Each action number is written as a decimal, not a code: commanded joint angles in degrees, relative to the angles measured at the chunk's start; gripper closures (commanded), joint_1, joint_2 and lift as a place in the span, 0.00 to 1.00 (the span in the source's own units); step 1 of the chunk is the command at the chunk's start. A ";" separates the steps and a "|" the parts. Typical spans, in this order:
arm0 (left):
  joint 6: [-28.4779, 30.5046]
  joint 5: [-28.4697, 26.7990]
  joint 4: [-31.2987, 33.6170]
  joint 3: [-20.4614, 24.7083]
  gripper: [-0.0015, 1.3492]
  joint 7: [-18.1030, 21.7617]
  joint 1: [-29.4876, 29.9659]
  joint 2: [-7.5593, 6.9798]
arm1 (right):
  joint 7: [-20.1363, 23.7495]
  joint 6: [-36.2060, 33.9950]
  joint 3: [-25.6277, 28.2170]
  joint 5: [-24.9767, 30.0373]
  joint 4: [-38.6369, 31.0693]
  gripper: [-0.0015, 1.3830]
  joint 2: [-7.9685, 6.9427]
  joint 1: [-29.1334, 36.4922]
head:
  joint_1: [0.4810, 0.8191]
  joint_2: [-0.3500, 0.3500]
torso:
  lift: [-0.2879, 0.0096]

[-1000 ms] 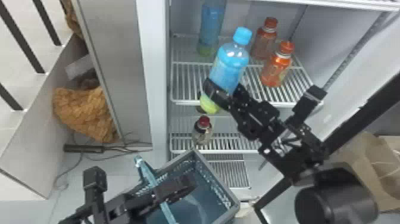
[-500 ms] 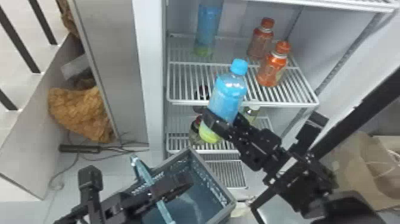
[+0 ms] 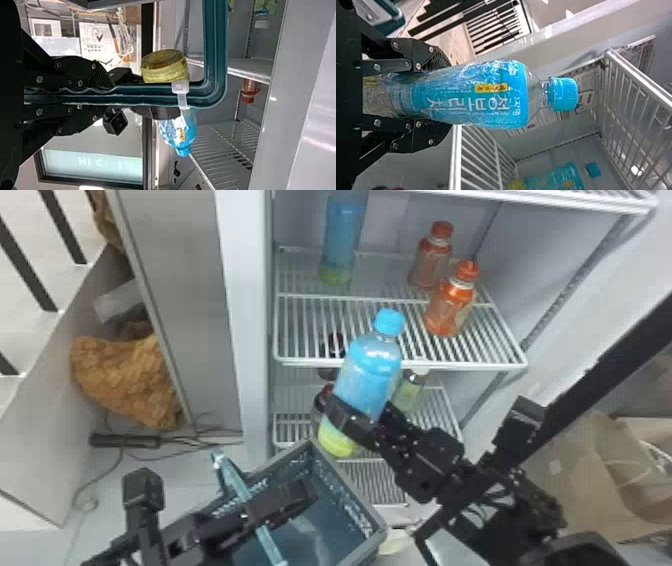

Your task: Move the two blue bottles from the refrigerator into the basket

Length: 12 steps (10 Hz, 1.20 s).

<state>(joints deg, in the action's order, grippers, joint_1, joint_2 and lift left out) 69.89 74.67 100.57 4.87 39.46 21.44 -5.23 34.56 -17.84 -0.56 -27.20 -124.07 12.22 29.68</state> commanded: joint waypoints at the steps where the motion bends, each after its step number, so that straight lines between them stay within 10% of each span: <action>1: 0.00 0.05 -0.23 -0.30 0.89 0.01 -0.21 -0.04 | 0.51 -1.57 -0.81 -0.56 -1.16 0.93 0.00 1.11 | 0.63 0.29 | 0.93; 10: -0.84 0.39 -0.37 -0.41 0.89 -0.08 -1.61 -0.48 | 3.85 -9.30 -0.92 0.01 0.53 0.93 0.88 4.77 | 0.63 0.34 | 0.93; 12: -0.84 0.39 -0.37 -0.41 0.89 -0.08 -1.61 -0.48 | 4.11 -10.85 -1.04 -0.79 1.79 0.75 0.97 4.49 | 0.63 0.34 | 0.93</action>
<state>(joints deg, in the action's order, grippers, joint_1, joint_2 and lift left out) 69.04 75.07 100.19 4.45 39.37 19.83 -5.71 38.65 -28.16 -1.56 -27.72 -122.64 13.16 34.32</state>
